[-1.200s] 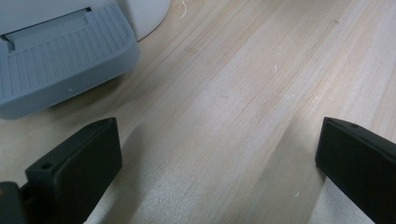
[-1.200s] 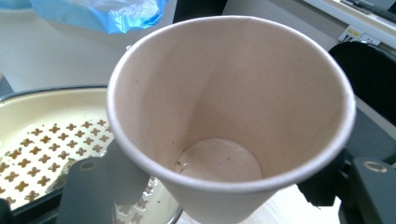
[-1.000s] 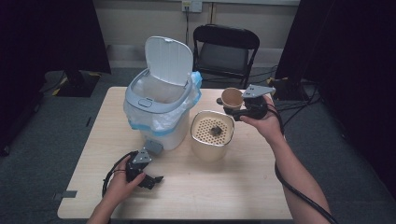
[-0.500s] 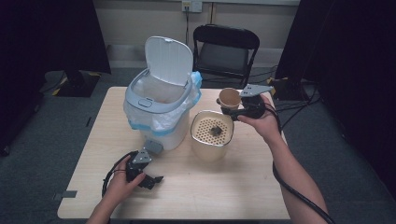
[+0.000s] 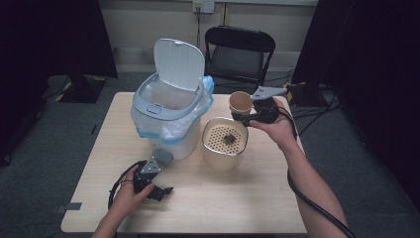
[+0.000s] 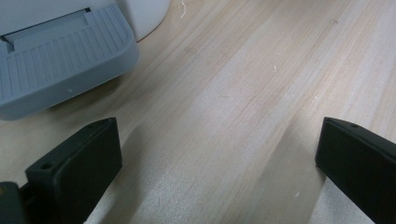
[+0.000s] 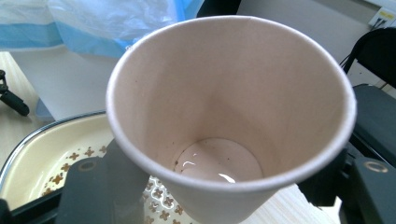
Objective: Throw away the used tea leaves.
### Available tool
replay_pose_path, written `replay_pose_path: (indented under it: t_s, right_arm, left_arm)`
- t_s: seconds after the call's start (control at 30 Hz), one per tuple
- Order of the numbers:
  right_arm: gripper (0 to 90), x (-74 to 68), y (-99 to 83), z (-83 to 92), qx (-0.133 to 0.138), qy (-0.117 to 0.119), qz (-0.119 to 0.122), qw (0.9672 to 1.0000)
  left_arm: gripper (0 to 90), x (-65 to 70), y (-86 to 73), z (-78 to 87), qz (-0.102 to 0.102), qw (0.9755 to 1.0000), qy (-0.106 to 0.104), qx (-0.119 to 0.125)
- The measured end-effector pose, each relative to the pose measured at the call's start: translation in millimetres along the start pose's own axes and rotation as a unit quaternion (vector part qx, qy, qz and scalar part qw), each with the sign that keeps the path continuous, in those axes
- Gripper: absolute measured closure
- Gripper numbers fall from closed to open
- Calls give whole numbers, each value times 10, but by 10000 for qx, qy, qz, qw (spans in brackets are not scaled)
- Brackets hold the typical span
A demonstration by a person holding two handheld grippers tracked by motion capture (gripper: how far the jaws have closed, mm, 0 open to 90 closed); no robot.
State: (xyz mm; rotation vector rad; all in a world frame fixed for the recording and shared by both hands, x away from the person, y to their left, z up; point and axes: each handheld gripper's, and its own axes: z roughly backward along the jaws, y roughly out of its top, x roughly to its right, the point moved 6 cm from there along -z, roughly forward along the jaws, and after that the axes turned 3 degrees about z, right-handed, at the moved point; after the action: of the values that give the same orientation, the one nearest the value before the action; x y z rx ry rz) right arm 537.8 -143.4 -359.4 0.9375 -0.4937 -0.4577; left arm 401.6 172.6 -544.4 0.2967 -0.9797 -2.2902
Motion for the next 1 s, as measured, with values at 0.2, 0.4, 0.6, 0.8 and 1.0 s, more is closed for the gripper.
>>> replay_pose_path:
  t_s: [0.2,0.4,0.6,0.8,1.0]
  right_arm:
    - [307,-23,53,-13,-82,86,-16,9999]
    - [306,-33,161,-1,-15,138,-28,9999]
    - [306,-42,308,12,36,188,-13,9998]
    - [306,-67,442,10,76,271,-10,9996]
    - [305,-114,587,6,150,356,54,9992]
  left_arm:
    - [0,-2,0,1,-9,10000,9,-2]
    - [0,1,0,1,3,10000,-4,-1]
    - [0,0,0,1,-2,10000,-4,-7]
    - [0,-3,-1,6,-21,10000,-5,-22]
    - [0,-2,0,5,-16,10000,-4,-18]
